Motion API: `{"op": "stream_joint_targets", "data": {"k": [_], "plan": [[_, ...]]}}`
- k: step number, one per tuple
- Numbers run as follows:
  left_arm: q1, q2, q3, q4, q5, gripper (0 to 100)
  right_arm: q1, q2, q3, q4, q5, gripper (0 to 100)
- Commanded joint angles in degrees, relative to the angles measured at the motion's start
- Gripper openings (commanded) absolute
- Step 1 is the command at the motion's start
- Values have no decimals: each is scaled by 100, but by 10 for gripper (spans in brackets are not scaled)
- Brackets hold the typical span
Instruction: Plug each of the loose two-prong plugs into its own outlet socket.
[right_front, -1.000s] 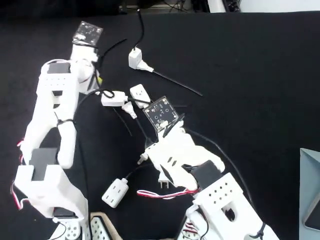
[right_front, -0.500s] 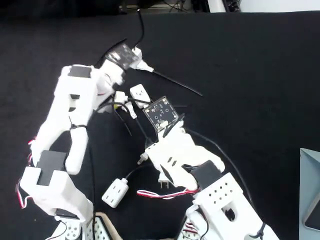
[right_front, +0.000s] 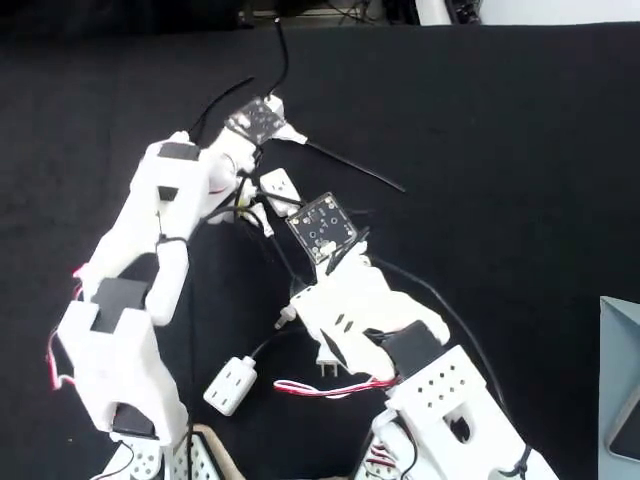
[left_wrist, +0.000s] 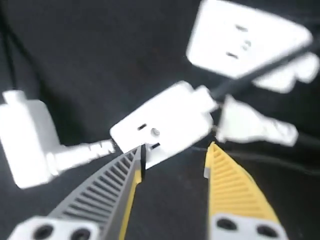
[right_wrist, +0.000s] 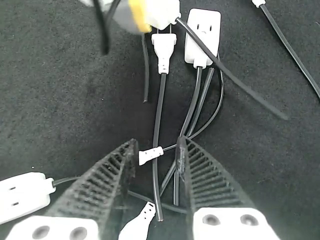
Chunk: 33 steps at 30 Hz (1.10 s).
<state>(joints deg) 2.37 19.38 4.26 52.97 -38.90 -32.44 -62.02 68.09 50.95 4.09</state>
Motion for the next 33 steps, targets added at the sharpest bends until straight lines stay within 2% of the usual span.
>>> {"op": "stream_joint_targets", "data": {"k": [1, 7, 11, 17, 24, 29, 33], "plan": [[-48, 475, -681, -105, 176, 206, 35, -57, -40, -105, 35, 131], [-57, 484, -866, -97, 589, 210, 35, -57, -13, -105, 185, 131], [-13, 387, -884, -149, 580, 211, 35, -57, 13, -114, 185, 131], [-101, 914, -1182, -466, 607, 263, 35, -57, 13, -114, 185, 131], [-189, 1609, -1789, -475, 633, 261, 35, -57, 22, -114, 185, 131], [-198, 1582, -1868, -475, 818, 141, 35, -57, 22, -114, 185, 131], [-171, 1266, -1754, -475, 818, 86, 35, -57, 22, -114, 193, 131]]}}
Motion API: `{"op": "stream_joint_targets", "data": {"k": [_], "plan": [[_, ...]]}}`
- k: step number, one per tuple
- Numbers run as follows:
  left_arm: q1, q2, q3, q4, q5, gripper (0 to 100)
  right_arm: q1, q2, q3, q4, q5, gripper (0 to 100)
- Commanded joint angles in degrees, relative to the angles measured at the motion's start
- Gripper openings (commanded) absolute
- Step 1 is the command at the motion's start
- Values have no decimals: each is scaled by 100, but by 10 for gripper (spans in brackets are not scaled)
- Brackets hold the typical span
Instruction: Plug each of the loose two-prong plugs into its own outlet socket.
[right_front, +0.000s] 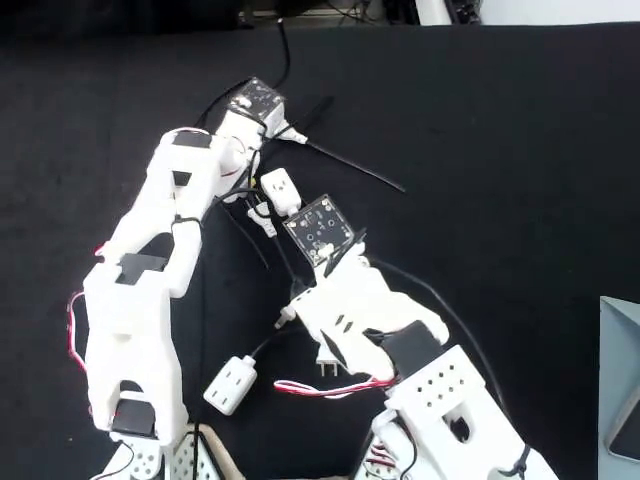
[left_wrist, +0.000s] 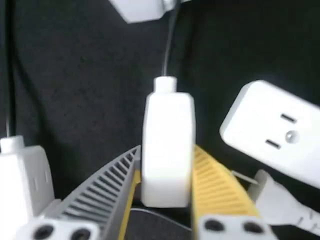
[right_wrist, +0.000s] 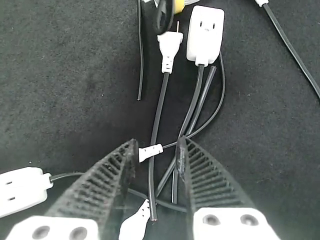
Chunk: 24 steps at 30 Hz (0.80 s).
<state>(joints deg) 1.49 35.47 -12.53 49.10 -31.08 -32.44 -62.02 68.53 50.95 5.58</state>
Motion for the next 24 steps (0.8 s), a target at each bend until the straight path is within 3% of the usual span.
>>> {"op": "stream_joint_targets", "data": {"k": [1, 4, 12, 19, 24], "plan": [[-84, -457, -13, -88, 35, 74, 35, -57, -22, -114, 44, 131], [-66, -870, 233, -70, 35, 25, 35, -57, -22, -114, 44, 131], [75, -2356, 831, 1240, 44, 28, 35, -57, -22, -114, 44, 130], [409, -3684, 1886, 1996, 44, 28, 35, -57, -22, -114, 44, 130], [409, -4589, 2791, 2268, 431, 28, 35, -57, -31, -114, 35, 130]]}}
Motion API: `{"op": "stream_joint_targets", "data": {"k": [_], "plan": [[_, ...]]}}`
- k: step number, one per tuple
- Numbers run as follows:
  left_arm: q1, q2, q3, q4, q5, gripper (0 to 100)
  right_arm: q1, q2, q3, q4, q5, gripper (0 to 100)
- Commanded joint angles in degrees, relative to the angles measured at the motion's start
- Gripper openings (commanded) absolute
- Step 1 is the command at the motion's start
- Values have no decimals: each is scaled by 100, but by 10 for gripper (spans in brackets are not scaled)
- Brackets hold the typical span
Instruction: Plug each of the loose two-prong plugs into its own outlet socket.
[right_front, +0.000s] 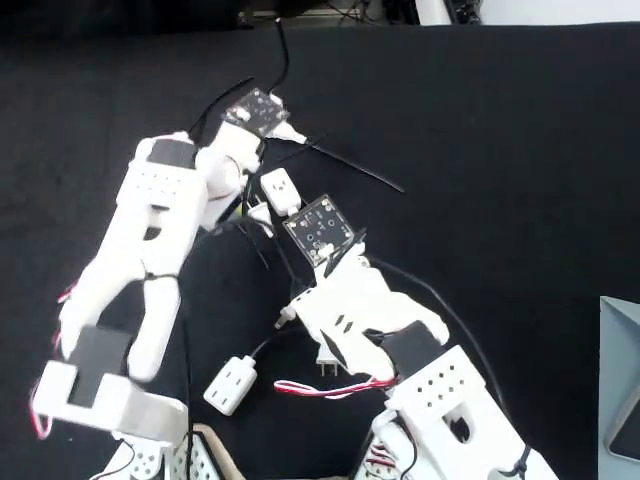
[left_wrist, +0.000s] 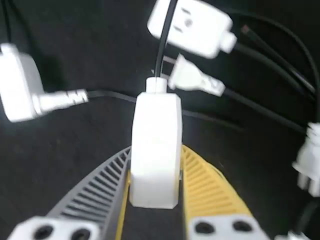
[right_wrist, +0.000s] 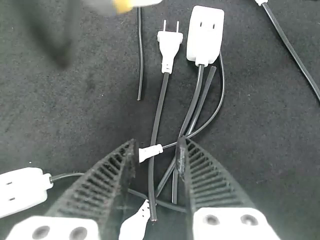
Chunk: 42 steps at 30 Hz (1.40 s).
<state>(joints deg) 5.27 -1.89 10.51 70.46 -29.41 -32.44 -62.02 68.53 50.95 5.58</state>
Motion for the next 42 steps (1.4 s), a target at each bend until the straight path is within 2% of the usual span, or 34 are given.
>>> {"op": "stream_joint_targets", "data": {"k": [1, 6, 10, 14, 16, 25, 32, 38, 42], "plan": [[31, -985, 690, 105, 290, 28, 35, -57, -31, -114, 35, 130], [163, -1363, 1657, 44, 308, 30, 35, -57, -31, -114, 9, 130], [268, -1415, 2475, -396, 308, 35, 35, -57, -22, -114, 9, 130], [374, -1424, 3073, -615, 360, 171, 35, -57, -22, -114, 9, 130], [303, -1433, 3099, -598, 607, 223, 35, -57, -22, -114, 9, 130], [-910, -1424, 2633, -642, 413, 232, 35, -57, -22, -114, 35, 130], [-1525, -1433, 2545, -862, 176, 232, 35, -57, -22, -114, 35, 130], [-1437, -2048, 2105, 176, 193, 227, 35, -57, -75, 53, 35, 130], [-1420, -3015, 2352, 466, 343, 227, 44, -48, -699, 1020, -18, 130]]}}
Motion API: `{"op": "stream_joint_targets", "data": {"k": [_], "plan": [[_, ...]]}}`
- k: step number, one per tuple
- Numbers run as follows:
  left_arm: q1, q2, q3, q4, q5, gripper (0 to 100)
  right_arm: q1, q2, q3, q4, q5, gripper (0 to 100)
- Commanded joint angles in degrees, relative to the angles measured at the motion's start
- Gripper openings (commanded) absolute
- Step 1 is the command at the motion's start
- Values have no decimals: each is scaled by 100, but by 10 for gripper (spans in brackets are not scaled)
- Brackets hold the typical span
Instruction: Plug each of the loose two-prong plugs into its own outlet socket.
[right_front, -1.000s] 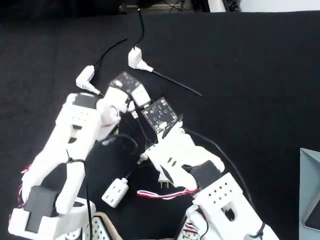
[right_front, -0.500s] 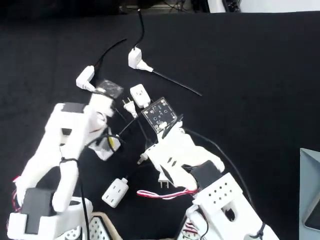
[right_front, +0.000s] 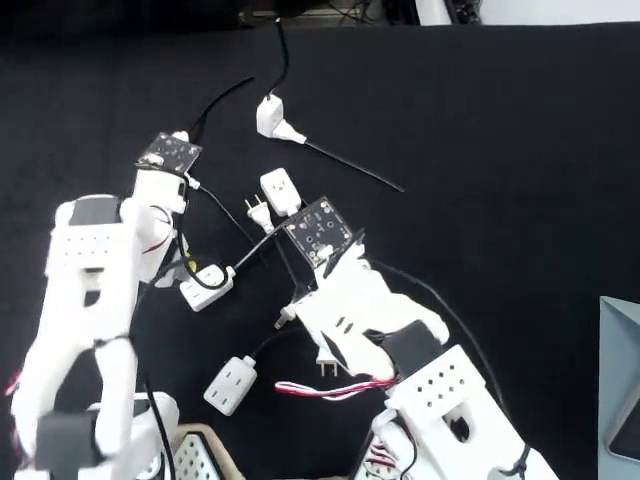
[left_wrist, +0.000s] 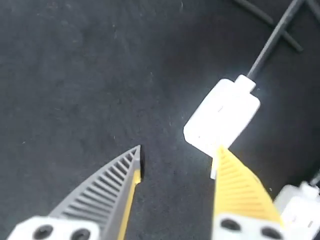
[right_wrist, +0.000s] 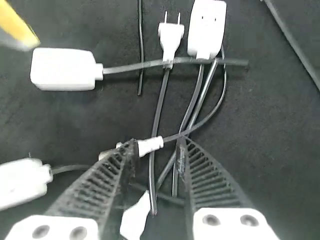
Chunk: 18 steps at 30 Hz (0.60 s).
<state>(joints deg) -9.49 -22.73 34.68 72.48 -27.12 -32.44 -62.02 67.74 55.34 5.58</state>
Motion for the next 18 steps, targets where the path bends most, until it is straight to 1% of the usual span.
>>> {"op": "stream_joint_targets", "data": {"k": [1, 4, 7, 12, 15, 18], "plan": [[57, -1187, 119, 255, 229, 227, 44, -48, -804, 870, -18, 130], [31, -1925, 681, 255, 422, 227, 44, -4, -1095, 1521, -158, 130], [-224, -2505, 1147, 193, 624, 227, 53, 409, -1042, 1626, -316, 130], [-549, -3182, 2026, -378, 1002, 227, 62, 2097, -1270, 1644, -659, 132], [-593, -3429, 2484, -598, 1011, 227, 62, 3160, -1684, 1714, -1020, 131], [-593, -3587, 2853, -774, 1011, 227, -62, 3916, -2158, 2013, -1275, 131]]}}
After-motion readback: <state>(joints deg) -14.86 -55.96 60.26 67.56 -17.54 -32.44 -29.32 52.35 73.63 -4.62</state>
